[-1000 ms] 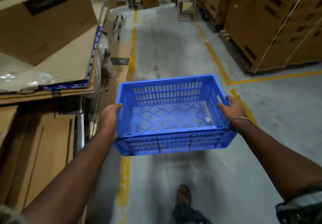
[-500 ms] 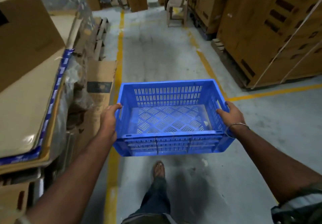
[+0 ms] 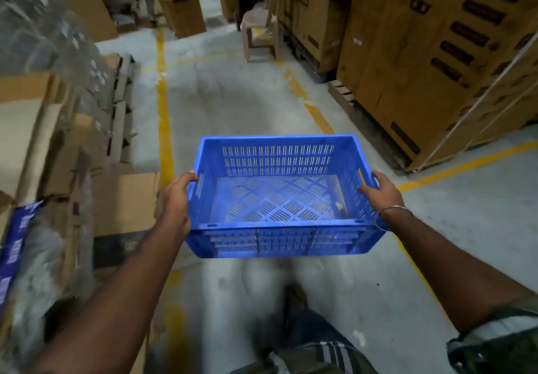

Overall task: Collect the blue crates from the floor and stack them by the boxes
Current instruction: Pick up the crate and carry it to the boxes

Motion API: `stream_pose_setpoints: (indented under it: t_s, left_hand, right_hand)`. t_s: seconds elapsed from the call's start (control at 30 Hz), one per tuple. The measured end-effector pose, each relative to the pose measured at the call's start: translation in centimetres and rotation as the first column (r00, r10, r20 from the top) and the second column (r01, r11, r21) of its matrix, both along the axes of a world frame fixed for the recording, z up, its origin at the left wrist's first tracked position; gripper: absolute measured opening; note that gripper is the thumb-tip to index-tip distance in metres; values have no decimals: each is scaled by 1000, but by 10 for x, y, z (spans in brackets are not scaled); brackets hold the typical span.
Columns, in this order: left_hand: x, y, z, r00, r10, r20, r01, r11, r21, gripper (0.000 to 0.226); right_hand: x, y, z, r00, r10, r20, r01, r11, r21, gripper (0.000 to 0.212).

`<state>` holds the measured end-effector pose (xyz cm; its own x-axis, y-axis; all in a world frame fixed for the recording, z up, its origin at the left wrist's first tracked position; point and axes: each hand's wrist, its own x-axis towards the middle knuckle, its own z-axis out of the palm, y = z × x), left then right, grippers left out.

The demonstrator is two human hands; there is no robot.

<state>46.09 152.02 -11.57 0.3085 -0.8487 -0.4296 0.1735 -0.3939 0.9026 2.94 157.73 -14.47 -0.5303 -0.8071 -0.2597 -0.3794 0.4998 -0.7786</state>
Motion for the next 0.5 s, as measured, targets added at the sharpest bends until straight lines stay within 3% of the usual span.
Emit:
stream_pose_setpoints:
  t_s: [0.2,0.5]
  left_hand:
    - [-35,-152,-18,999,-42,-29,43,999,6,32]
    - [-59,-373,-15,999,25,-44,-23,999,41,38]
  right_hand:
    - [-28,-136,-20,998,-65,25,65,998,7,61]
    - [-52,-359,-13,998,-50,38,49,998,30,63]
